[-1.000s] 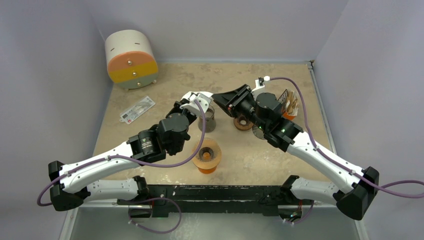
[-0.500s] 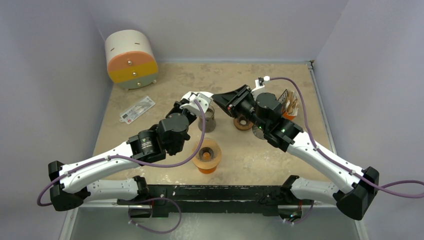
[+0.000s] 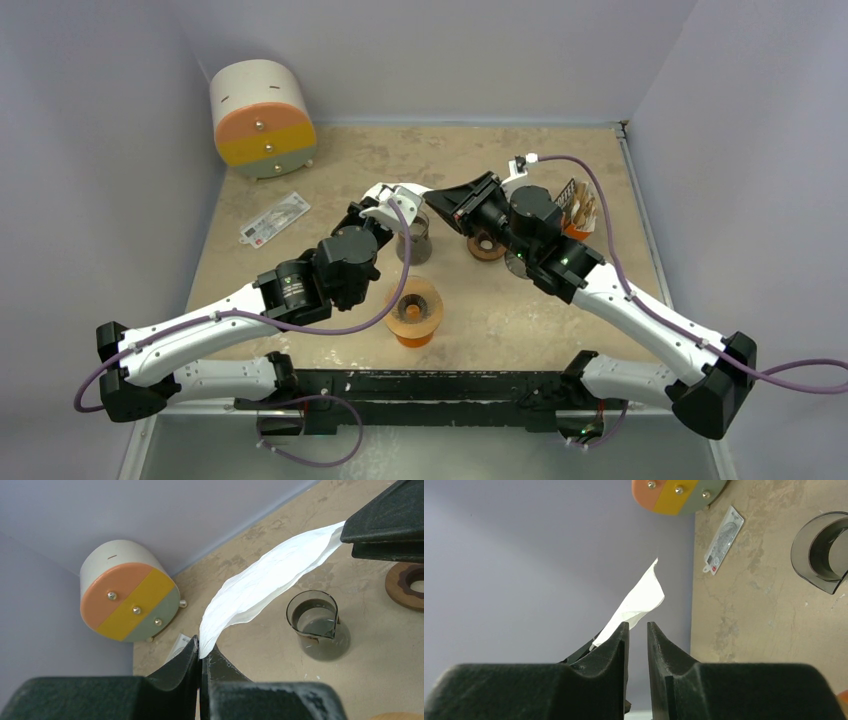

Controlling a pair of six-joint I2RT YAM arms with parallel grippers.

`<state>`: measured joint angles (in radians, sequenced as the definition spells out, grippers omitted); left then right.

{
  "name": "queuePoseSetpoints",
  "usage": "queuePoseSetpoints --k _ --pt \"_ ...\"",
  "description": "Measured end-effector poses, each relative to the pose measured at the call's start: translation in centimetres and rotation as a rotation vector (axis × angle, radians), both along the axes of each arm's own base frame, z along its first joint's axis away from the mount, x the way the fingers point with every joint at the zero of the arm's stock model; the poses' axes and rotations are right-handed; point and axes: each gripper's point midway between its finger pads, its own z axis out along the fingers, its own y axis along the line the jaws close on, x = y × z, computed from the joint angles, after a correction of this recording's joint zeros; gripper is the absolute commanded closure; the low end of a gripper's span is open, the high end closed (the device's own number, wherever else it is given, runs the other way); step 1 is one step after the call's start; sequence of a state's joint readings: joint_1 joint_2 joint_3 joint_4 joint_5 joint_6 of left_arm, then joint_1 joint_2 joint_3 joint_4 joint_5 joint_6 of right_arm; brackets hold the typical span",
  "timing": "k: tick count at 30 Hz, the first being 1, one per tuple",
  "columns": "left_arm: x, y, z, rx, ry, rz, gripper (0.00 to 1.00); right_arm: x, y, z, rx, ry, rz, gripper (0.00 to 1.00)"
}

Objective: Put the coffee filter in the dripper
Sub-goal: Place the coffee filter in the coffee dripper.

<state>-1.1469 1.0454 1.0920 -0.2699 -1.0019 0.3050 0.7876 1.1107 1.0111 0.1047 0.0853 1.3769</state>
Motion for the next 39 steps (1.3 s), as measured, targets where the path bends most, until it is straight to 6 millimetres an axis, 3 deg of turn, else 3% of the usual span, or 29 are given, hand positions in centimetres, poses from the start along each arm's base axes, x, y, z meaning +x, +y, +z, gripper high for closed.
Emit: queuePoseSetpoints --k 17,25,39 --pt "-0.1 -0.1 0.1 -0.006 0.001 -0.015 1.00 0.3 0.3 -0.5 -0.008 0.008 0.002 0.74" --pt "-0.3 -0.6 0.3 -0.020 0.004 -0.054 1.00 1.0 1.0 -1.7 -0.032 0.031 0.002 0.74" --pt "-0.4 -0.9 -0.9 0.005 0.018 -0.077 1.00 1.1 1.3 0.0 -0.006 0.000 0.007 0.74"
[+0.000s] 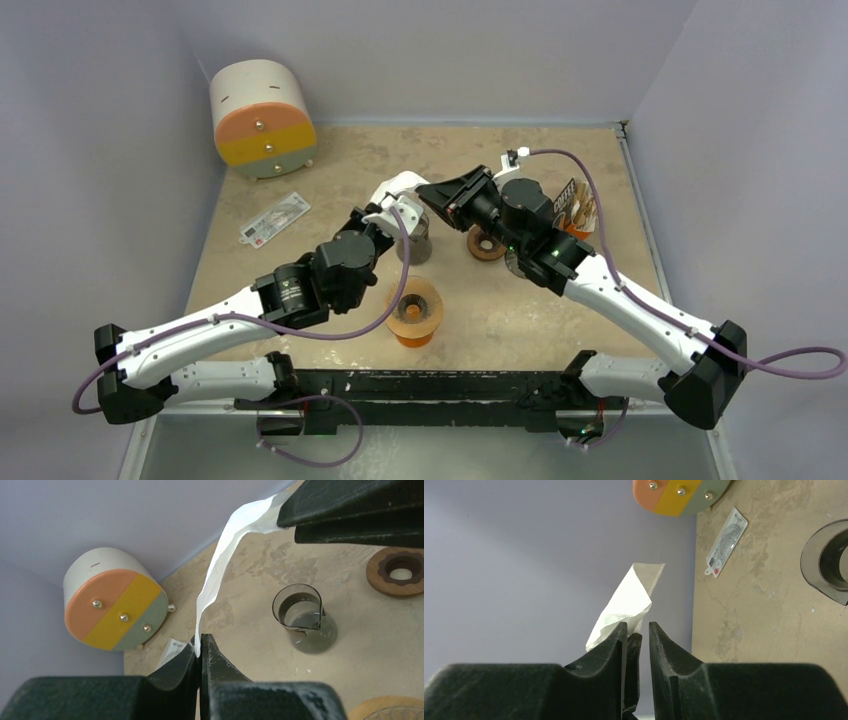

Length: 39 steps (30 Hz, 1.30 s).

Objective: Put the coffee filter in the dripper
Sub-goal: Place the coffee filter in the coffee dripper.

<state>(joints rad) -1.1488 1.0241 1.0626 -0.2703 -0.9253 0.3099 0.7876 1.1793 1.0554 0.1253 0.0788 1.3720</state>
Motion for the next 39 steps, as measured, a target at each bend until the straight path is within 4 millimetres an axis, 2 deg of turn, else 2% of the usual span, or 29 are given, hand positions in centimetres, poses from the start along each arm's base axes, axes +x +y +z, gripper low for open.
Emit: queuePoseSetpoints --k 6,15,24,31,34,39 --pt "-0.2 0.5 -0.7 0.026 0.001 -0.003 1.00 -0.1 -0.1 0.3 0.000 -0.011 0.001 0.74" --pt "-0.3 0.8 -0.3 0.032 -0.017 -0.016 1.00 -0.4 0.1 0.2 -0.001 -0.010 0.023 0.74" --pt "-0.5 0.3 -0.3 0.029 -0.016 -0.040 1.00 0.2 1.6 -1.2 -0.021 0.024 0.054 0.75" --pt "-0.6 0.1 -0.4 0.031 -0.013 -0.050 1.00 0.1 2.4 -1.3 -0.019 0.028 0.075 0.76" --pt "-0.6 0.1 -0.5 0.032 -0.011 -0.050 1.00 0.1 2.4 -1.0 -0.015 0.024 0.075 0.80" --pt "-0.7 0.2 -0.6 0.034 -0.006 -0.051 1.00 0.2 2.2 -0.8 -0.014 0.015 0.058 1.00"
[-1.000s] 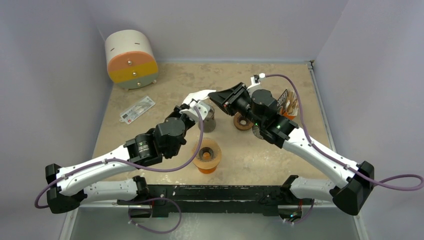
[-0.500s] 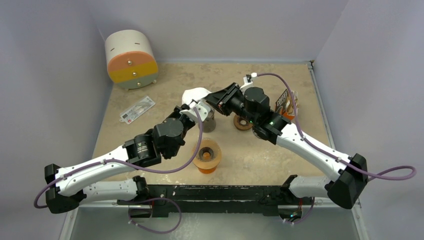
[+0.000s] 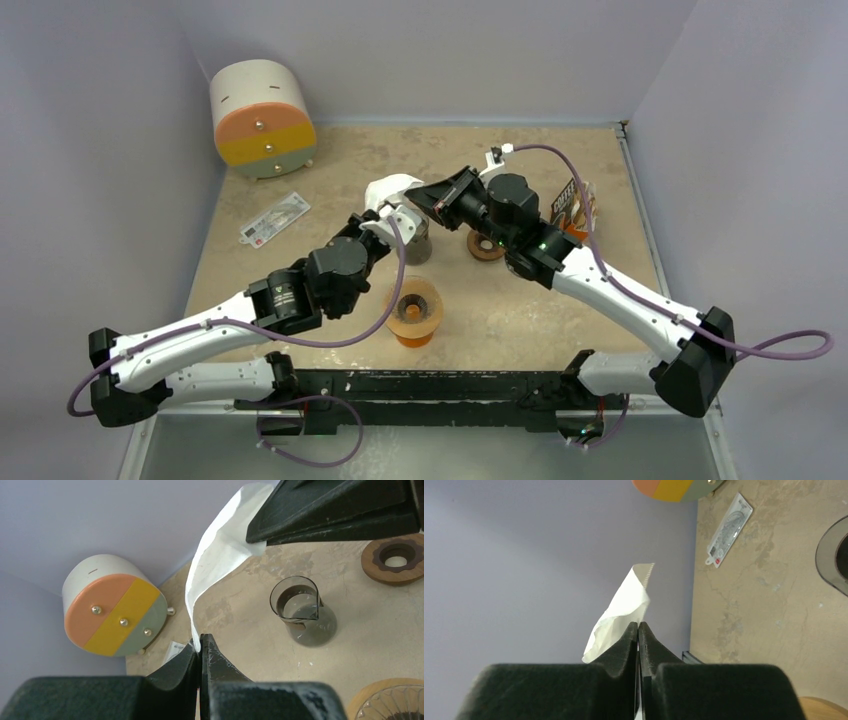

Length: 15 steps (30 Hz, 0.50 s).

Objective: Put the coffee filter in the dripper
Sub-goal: Place the coffee filter in the coffee dripper.

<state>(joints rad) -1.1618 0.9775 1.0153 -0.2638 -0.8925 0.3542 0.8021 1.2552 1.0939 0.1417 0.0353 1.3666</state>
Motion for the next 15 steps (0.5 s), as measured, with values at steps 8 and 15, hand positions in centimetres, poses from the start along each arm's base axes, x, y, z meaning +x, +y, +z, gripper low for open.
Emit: queuePoseSetpoints --k 8,15 --pt "-0.5 0.8 -0.4 -0.020 0.018 0.002 0.87 -0.3 -0.7 1.2 0.013 -0.030 -0.014 1.00" --pt "-1.1 1.2 -1.1 -0.039 0.063 -0.012 0.68 -1.3 -2.1 2.2 0.000 -0.061 -0.021 1.00"
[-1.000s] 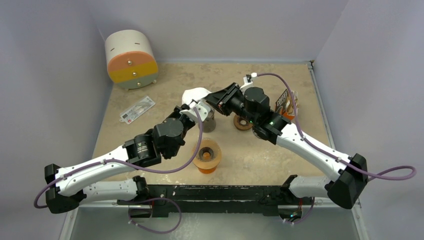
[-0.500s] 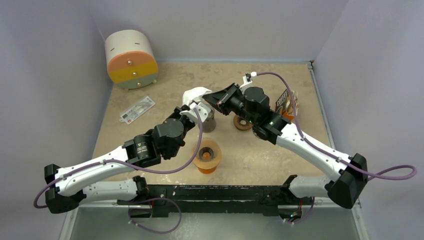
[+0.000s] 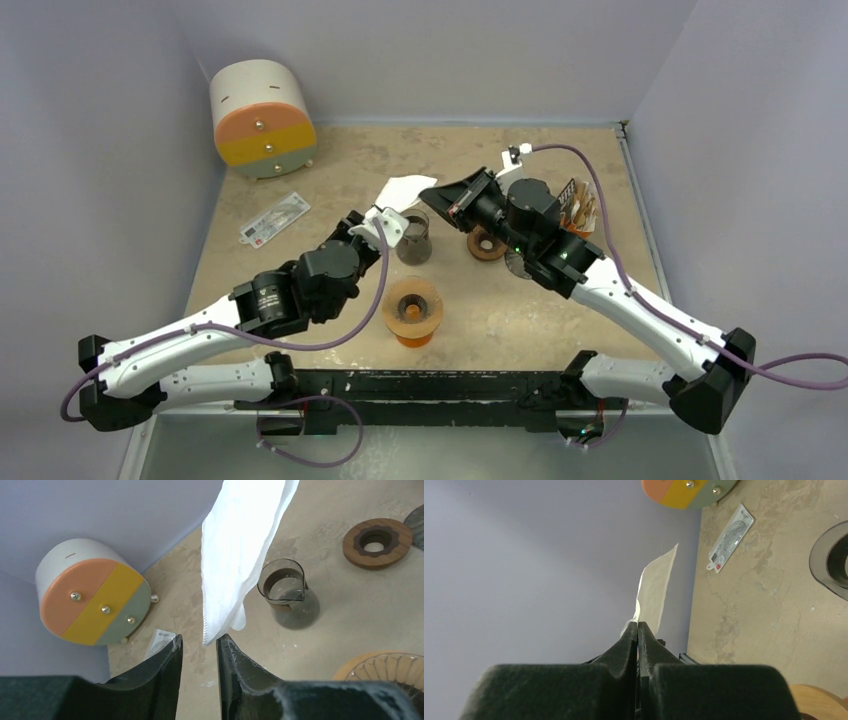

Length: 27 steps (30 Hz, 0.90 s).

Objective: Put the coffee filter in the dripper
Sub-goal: Place the coffee filter in the coffee dripper.

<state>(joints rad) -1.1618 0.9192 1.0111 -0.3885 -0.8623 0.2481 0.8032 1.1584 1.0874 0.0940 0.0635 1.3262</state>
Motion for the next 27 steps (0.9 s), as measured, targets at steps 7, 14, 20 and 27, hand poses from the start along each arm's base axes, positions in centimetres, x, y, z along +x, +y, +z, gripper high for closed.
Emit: queuePoseSetpoints --k 7,14,20,27 --pt "-1.2 -0.8 1.7 -0.099 0.067 -0.074 0.42 -1.2 -1.4 -1.4 -0.128 -0.035 0.018 1.00" --pt "-3.4 -2.0 4.7 -0.246 0.126 -0.218 0.36 -2.3 -4.0 -2.9 -0.317 -0.088 0.017 1.00" --pt "-5.0 -3.0 6.6 -0.349 0.173 -0.310 0.33 -2.6 -5.1 -0.7 -0.438 -0.195 0.036 1.00" --pt "-6.0 -5.0 8.2 -0.433 0.230 -0.378 0.33 -1.9 -4.8 1.4 -0.604 -0.314 0.110 1.00"
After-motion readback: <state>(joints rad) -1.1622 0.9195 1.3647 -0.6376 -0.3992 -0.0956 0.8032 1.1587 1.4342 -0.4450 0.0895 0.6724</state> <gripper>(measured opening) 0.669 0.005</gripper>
